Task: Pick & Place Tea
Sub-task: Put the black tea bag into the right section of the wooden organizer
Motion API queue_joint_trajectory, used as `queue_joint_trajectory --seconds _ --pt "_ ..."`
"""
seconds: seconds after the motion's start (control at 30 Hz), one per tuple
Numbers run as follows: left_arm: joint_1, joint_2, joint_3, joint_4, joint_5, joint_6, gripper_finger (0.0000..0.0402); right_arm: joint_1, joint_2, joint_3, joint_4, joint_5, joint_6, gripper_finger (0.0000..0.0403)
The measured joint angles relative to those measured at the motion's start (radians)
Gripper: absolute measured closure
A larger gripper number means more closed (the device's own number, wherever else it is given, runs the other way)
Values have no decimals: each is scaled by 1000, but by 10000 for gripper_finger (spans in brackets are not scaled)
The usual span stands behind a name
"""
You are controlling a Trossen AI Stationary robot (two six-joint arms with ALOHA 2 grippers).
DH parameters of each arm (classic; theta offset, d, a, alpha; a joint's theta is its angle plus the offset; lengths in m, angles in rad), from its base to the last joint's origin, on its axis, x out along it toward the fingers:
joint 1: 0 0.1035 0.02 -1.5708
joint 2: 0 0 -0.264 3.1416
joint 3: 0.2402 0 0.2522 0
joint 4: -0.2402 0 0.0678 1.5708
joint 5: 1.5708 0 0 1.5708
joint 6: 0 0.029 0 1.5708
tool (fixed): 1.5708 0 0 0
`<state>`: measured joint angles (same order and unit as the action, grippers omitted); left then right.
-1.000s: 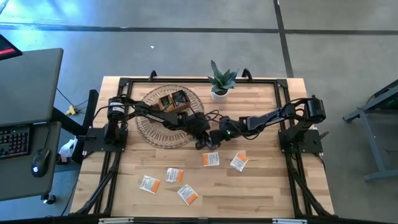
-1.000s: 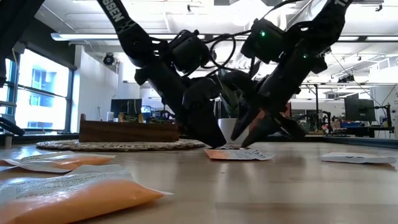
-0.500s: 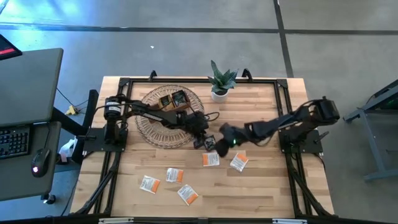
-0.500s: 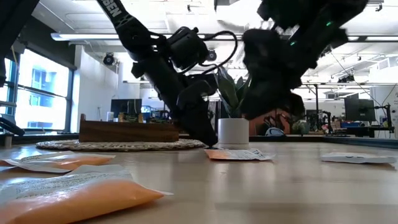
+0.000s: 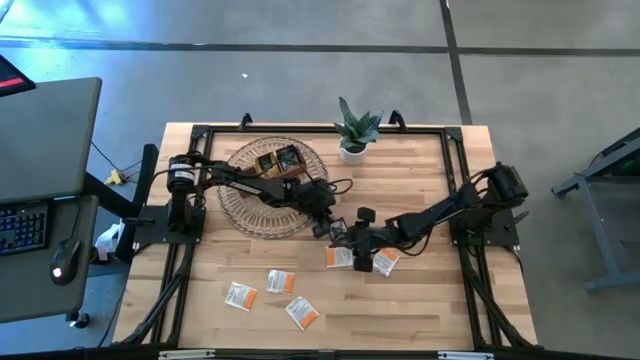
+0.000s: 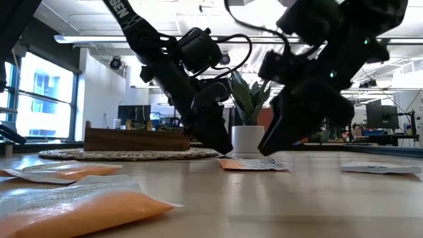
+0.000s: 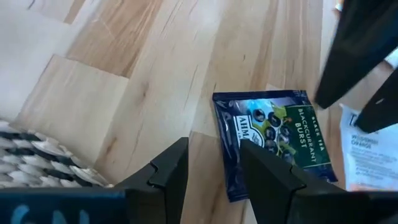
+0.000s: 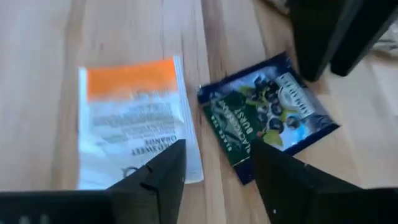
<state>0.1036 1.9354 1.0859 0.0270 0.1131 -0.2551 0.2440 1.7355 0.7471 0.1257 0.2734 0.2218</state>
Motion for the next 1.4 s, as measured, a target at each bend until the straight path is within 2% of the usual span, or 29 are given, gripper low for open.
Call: queue_joint_trajectory --seconds 0.13,0.27,0.37,0.5,0.67,0.77,0.97,1.17,1.27,1.4 --pt "0 33 3 44 9 -40 259 -21 40 2 16 -2 -69 212" --pt "2 55 5 63 91 -72 259 -51 71 5 34 20 -130 209" --pt "2 85 6 101 140 -92 259 -76 75 4 39 37 -159 212" --pt "2 88 6 106 148 -98 259 -93 76 3 46 60 -260 220" --pt "3 90 5 106 158 -99 259 -87 74 1 45 139 -355 233" --pt "3 91 5 106 166 -99 259 -75 71 -1 70 181 -365 242" --pt "2 92 4 104 143 -94 259 -31 52 -2 40 177 -351 267" --pt "2 92 3 106 139 -90 259 20 25 -2 43 159 -249 303" --pt "2 92 2 110 145 -91 259 31 25 -2 32 191 -248 323" --pt "2 92 2 113 167 -97 259 17 25 -2 -10 182 -248 349"
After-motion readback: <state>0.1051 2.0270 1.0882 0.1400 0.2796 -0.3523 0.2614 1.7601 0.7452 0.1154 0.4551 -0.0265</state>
